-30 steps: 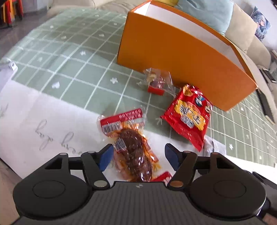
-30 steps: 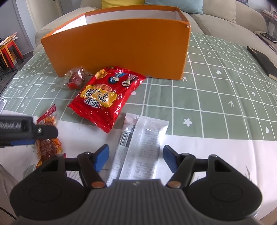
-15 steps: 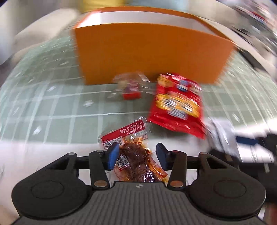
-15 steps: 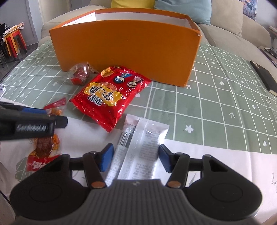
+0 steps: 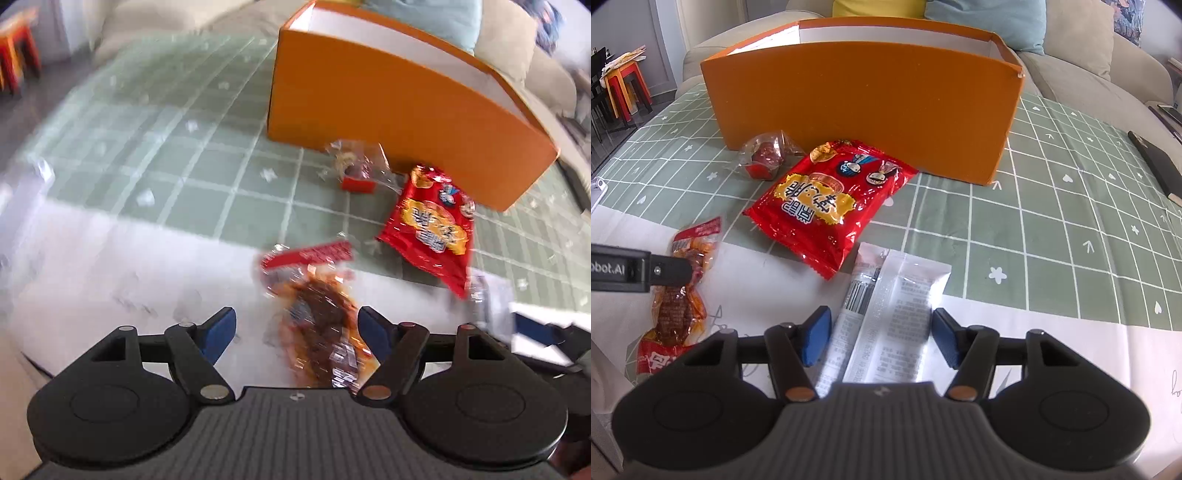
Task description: Organize snacks
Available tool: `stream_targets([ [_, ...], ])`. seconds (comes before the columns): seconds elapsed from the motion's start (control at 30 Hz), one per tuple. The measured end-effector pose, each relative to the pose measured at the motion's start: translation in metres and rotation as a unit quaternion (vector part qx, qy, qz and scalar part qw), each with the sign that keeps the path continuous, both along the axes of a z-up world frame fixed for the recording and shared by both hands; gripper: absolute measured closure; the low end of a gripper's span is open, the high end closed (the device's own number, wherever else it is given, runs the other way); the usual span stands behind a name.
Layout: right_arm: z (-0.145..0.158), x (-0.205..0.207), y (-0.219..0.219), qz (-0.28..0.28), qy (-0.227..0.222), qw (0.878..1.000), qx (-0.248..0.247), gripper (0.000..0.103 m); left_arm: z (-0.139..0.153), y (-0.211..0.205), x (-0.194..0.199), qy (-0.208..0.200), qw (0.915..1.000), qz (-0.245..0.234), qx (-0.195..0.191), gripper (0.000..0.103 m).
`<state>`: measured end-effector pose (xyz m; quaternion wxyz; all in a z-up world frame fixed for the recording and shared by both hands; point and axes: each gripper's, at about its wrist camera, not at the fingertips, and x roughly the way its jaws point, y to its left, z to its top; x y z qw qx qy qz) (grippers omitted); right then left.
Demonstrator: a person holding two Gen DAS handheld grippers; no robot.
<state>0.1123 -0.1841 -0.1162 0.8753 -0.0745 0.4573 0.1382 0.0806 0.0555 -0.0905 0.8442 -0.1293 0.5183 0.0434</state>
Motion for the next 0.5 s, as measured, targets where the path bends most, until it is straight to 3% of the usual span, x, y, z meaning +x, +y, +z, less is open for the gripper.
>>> stream_targets([
  [0.07, 0.0, -0.001, 0.0, 0.002, -0.001, 1.0, 0.0, 0.04, -0.002, 0.001, 0.001, 0.01, 0.9996, 0.021, -0.017, 0.016],
  [0.2, -0.001, -0.001, 0.001, 0.004, -0.001, 1.0, 0.0, 0.038, -0.003, -0.006, 0.008, 0.015, 0.9994, 0.03, -0.012, 0.015],
  [0.43, -0.002, -0.002, 0.002, 0.007, -0.003, 1.0, 0.0, 0.034, -0.009, -0.032, 0.016, 0.004, 0.9979, 0.003, 0.065, 0.015],
  [0.5, -0.002, -0.003, 0.002, 0.007, -0.005, 1.0, 0.0, 0.033, -0.01, -0.035, 0.015, -0.002, 0.997, -0.008, 0.076, 0.02],
])
